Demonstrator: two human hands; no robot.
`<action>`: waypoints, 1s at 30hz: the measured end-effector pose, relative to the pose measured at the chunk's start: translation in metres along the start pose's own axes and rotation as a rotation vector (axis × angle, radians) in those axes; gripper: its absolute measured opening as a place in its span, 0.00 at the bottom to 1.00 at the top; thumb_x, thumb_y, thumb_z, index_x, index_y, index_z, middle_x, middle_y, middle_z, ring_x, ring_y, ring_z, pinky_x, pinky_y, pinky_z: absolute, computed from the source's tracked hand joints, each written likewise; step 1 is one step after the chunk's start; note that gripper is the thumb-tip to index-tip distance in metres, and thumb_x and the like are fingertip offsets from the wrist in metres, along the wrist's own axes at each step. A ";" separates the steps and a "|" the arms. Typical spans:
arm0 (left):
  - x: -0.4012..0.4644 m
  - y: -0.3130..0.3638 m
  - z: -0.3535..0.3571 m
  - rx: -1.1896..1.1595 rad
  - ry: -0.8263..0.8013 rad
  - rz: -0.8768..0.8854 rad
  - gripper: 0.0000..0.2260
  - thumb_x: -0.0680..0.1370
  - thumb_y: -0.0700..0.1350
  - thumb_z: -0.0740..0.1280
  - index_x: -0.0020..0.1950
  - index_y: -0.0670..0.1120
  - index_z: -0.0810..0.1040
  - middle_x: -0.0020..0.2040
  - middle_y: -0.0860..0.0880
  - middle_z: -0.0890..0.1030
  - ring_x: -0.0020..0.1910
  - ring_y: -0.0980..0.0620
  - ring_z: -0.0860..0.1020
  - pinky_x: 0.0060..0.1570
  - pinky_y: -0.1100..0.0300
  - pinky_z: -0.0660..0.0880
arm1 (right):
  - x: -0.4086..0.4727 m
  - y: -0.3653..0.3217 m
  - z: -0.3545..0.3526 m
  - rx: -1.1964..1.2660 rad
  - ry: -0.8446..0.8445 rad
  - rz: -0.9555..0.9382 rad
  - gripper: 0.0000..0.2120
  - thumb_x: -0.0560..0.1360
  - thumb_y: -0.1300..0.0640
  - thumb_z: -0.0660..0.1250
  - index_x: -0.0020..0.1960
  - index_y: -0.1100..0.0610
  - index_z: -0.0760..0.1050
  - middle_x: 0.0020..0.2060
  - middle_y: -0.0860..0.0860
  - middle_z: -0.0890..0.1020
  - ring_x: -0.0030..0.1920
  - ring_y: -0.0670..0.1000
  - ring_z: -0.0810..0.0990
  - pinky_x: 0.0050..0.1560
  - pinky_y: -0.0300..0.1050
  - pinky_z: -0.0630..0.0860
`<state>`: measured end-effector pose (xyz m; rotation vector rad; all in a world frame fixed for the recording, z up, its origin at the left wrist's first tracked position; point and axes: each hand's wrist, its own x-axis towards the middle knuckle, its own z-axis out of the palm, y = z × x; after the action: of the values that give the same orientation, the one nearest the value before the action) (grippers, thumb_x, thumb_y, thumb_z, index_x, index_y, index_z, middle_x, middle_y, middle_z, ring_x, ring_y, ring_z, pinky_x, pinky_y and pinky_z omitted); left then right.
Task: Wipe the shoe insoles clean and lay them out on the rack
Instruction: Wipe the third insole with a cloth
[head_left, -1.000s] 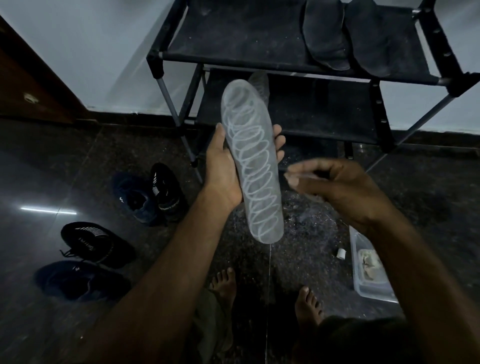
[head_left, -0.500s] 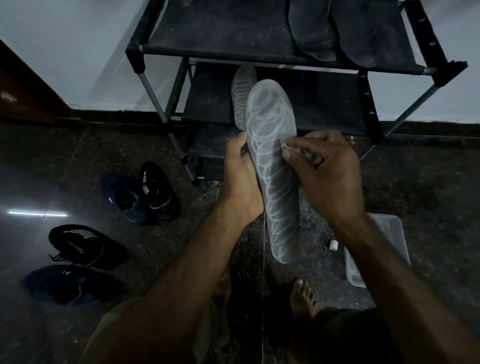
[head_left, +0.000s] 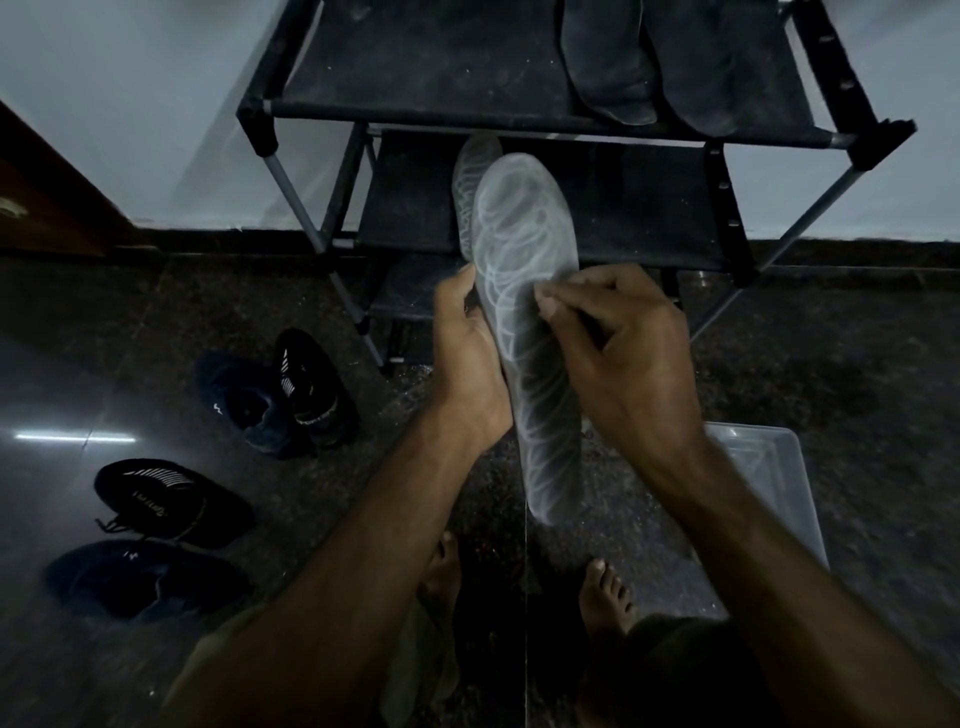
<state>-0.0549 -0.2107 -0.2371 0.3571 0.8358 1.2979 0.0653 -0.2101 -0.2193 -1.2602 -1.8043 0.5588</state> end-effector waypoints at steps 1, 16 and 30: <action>0.001 0.000 0.001 -0.003 0.003 0.006 0.23 0.79 0.59 0.52 0.54 0.44 0.78 0.46 0.44 0.80 0.46 0.46 0.78 0.50 0.52 0.73 | 0.001 0.001 -0.002 0.002 0.031 -0.004 0.08 0.77 0.59 0.69 0.55 0.59 0.82 0.50 0.51 0.81 0.50 0.44 0.79 0.52 0.35 0.77; -0.002 -0.003 0.000 0.098 0.014 0.001 0.23 0.78 0.60 0.54 0.49 0.46 0.81 0.44 0.44 0.81 0.45 0.47 0.79 0.50 0.52 0.74 | -0.003 -0.009 0.004 -0.088 -0.056 0.000 0.13 0.76 0.63 0.68 0.59 0.55 0.72 0.47 0.52 0.82 0.45 0.50 0.81 0.40 0.48 0.81; 0.000 0.000 -0.001 0.036 -0.033 0.022 0.24 0.79 0.59 0.53 0.59 0.42 0.77 0.49 0.42 0.79 0.49 0.45 0.78 0.53 0.50 0.72 | 0.001 -0.010 0.007 0.206 0.046 0.156 0.19 0.76 0.58 0.71 0.65 0.55 0.71 0.50 0.44 0.81 0.49 0.38 0.80 0.47 0.31 0.77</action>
<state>-0.0558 -0.2106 -0.2383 0.4166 0.8300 1.2952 0.0542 -0.2128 -0.2152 -1.2667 -1.5752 0.7756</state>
